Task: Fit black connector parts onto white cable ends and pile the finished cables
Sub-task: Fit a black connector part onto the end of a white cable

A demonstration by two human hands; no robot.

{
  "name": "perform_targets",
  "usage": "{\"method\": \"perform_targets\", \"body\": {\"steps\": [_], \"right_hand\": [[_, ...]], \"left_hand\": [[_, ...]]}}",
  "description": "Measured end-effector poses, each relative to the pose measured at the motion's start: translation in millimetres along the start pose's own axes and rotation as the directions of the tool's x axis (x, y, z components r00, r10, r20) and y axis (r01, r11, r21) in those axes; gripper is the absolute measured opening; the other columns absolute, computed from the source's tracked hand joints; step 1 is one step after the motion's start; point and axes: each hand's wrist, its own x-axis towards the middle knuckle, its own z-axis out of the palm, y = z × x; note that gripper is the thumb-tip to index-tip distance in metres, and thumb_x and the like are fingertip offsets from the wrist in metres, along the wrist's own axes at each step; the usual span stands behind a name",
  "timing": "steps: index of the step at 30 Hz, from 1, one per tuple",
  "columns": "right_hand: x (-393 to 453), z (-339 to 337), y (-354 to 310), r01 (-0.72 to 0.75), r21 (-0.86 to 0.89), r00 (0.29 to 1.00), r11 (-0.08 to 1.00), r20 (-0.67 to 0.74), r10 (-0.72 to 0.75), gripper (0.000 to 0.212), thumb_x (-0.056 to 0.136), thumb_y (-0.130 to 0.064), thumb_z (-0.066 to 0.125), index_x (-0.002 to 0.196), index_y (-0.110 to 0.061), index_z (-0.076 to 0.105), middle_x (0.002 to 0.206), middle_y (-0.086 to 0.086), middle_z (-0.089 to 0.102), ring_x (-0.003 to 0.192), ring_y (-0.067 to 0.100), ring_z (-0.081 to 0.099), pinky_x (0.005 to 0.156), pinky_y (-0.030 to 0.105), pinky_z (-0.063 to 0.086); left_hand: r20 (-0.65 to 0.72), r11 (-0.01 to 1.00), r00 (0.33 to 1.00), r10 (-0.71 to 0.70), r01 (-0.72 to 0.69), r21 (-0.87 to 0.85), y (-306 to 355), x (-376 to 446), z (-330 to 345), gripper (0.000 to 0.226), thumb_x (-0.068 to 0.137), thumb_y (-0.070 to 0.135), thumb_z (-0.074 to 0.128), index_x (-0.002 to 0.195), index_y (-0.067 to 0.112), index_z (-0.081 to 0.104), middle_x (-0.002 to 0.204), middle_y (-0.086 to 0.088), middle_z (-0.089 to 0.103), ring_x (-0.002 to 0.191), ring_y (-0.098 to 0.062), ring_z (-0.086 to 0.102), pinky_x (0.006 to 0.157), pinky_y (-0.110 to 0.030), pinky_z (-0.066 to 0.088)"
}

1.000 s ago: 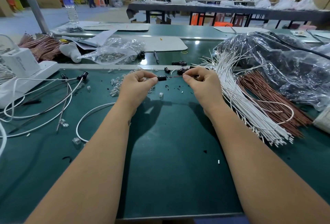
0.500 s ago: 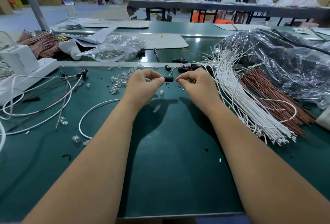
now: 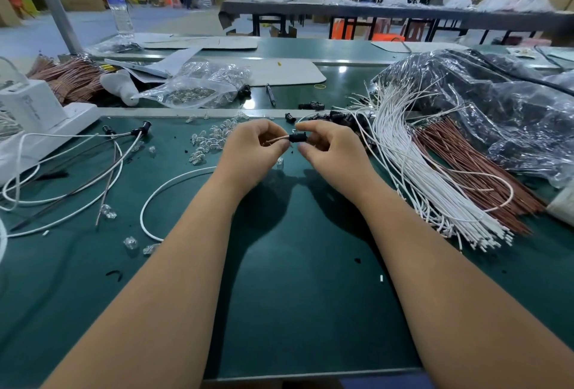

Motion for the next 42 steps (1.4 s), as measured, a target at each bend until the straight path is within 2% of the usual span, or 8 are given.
{"method": "perform_targets", "body": {"steps": [6,9,13,18,22,31,38,42], "right_hand": [[1.4,-2.5,1.0,0.015,-0.110,0.998,0.994,-0.053,-0.020,0.015,0.092,-0.016,0.062,0.105,-0.016,0.070,0.076,-0.002,0.063,0.072,0.015,0.056,0.071,0.028,0.045],[1.4,-5.9,5.8,-0.038,-0.287,0.998,0.957,-0.056,0.023,0.017,0.096,-0.023,0.056,0.109,-0.019,0.066,0.085,-0.005,0.063,0.081,0.019,0.057,0.068,0.031,0.043],[0.5,-3.7,7.7,-0.059,-0.365,0.998,0.929,-0.051,0.043,0.018,0.097,-0.027,0.053,0.110,-0.022,0.064,0.084,-0.007,0.060,0.081,0.019,0.056,0.065,0.030,0.039],[-0.3,-0.6,6.3,0.003,-0.206,1.000,0.979,-0.013,-0.006,0.011,0.094,-0.023,0.058,0.101,-0.021,0.066,0.058,-0.014,0.046,0.057,0.002,0.043,0.058,0.029,0.032],[-1.5,1.7,3.5,0.051,-0.191,0.999,0.980,0.017,-0.049,0.011,0.093,-0.023,0.060,0.101,-0.020,0.067,0.054,-0.011,0.046,0.055,0.001,0.044,0.058,0.031,0.037],[0.5,3.8,4.5,0.060,-0.174,0.998,0.983,0.028,-0.056,0.010,0.094,-0.017,0.059,0.100,-0.017,0.067,0.066,-0.013,0.054,0.061,0.003,0.046,0.065,0.032,0.043],[-1.3,2.8,4.9,0.074,-0.088,0.996,0.993,0.063,-0.068,0.010,0.091,-0.015,0.063,0.099,-0.016,0.069,0.075,-0.006,0.062,0.066,0.008,0.051,0.067,0.029,0.043],[-0.8,1.7,4.5,0.015,-0.071,1.000,0.997,-0.014,-0.016,0.020,0.087,-0.018,0.067,0.107,-0.022,0.066,0.076,-0.014,0.056,0.064,0.001,0.049,0.065,0.014,0.039]], "left_hand": [[-0.072,0.973,0.995,0.066,-0.048,0.227,-1.6,1.9,-8.2,0.002,0.087,0.015,0.066,0.085,0.015,0.067,0.076,0.003,0.065,0.079,-0.014,0.061,0.072,-0.023,0.047],[-0.241,0.828,0.969,0.062,0.085,0.554,-7.0,3.7,-15.7,0.004,0.086,0.023,0.063,0.086,0.023,0.067,0.084,0.008,0.056,0.104,-0.025,0.047,0.082,-0.034,0.025],[-0.368,0.733,0.929,0.022,0.236,0.638,-8.4,1.5,-20.0,0.010,0.080,0.017,0.055,0.078,0.024,0.062,0.089,0.006,0.056,0.108,-0.026,0.038,0.093,-0.044,0.021],[-0.192,0.667,0.962,0.192,0.016,0.745,-1.6,-0.4,-12.6,0.021,0.082,0.015,0.053,0.093,0.021,0.071,0.105,0.004,0.066,0.112,-0.025,0.039,0.096,-0.044,0.020],[0.063,0.681,0.944,0.325,-0.280,0.677,5.4,-1.6,3.1,0.019,0.093,0.025,0.055,0.101,0.018,0.070,0.101,0.004,0.069,0.108,-0.023,0.042,0.088,-0.035,0.021],[-0.144,0.745,0.984,0.110,0.014,0.667,-10.2,1.9,-14.4,0.017,0.092,0.024,0.054,0.088,0.024,0.070,0.080,0.007,0.058,0.101,-0.022,0.042,0.088,-0.037,0.019],[0.099,0.905,0.984,0.148,-0.176,0.388,0.2,-2.2,-4.8,0.010,0.089,0.019,0.060,0.083,0.017,0.068,0.074,0.000,0.067,0.078,-0.024,0.062,0.076,-0.037,0.049],[0.072,0.942,0.991,0.115,-0.132,0.308,-4.9,0.2,-6.5,0.016,0.092,0.018,0.060,0.083,0.010,0.070,0.070,-0.005,0.067,0.071,-0.025,0.061,0.070,-0.037,0.049]]}}
